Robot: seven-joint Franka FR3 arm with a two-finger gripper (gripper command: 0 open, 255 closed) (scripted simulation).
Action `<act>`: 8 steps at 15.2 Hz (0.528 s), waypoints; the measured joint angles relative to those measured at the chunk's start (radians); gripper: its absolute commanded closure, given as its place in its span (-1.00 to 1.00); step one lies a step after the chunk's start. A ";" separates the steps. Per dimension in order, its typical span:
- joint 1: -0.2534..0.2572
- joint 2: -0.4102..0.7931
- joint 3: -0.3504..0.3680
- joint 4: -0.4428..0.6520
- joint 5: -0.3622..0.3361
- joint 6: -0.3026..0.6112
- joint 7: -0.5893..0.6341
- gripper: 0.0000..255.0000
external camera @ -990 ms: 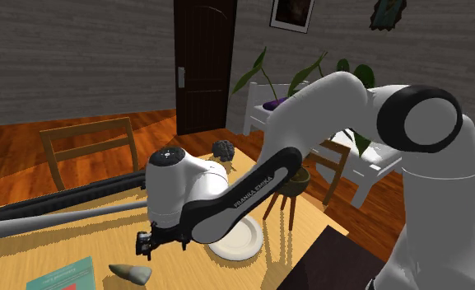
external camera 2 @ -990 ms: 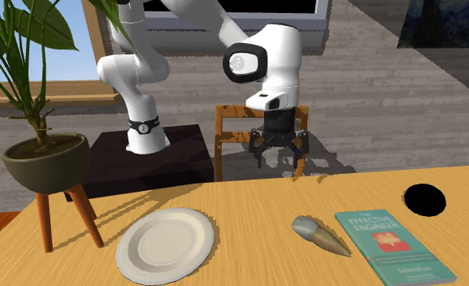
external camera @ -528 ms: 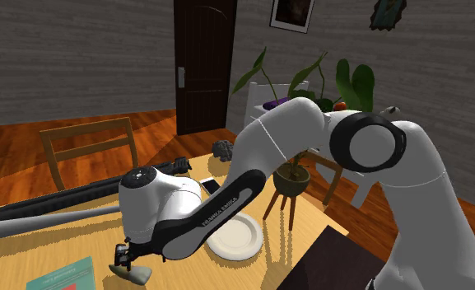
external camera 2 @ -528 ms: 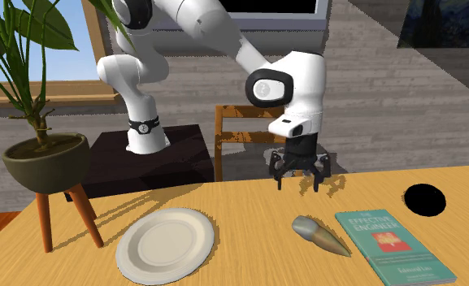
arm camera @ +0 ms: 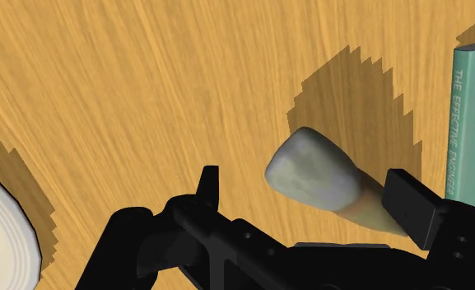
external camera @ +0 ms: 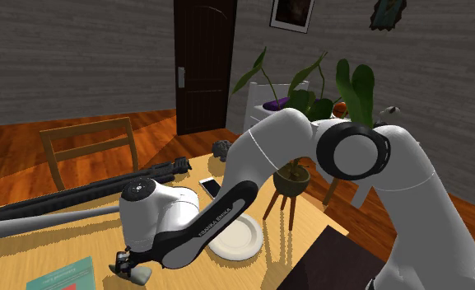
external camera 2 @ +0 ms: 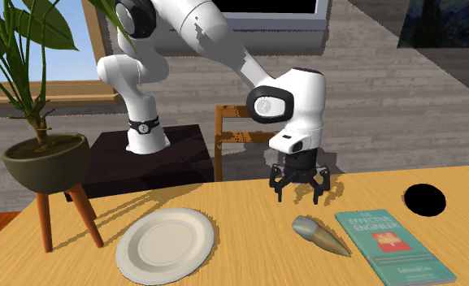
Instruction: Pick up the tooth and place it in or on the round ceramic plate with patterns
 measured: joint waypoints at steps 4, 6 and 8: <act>0.001 0.002 -0.001 0.001 -0.001 0.002 0.001 -1.00; 0.001 0.002 -0.001 0.001 -0.001 0.002 0.001 1.00; 0.001 0.002 -0.001 0.001 -0.001 0.002 0.001 1.00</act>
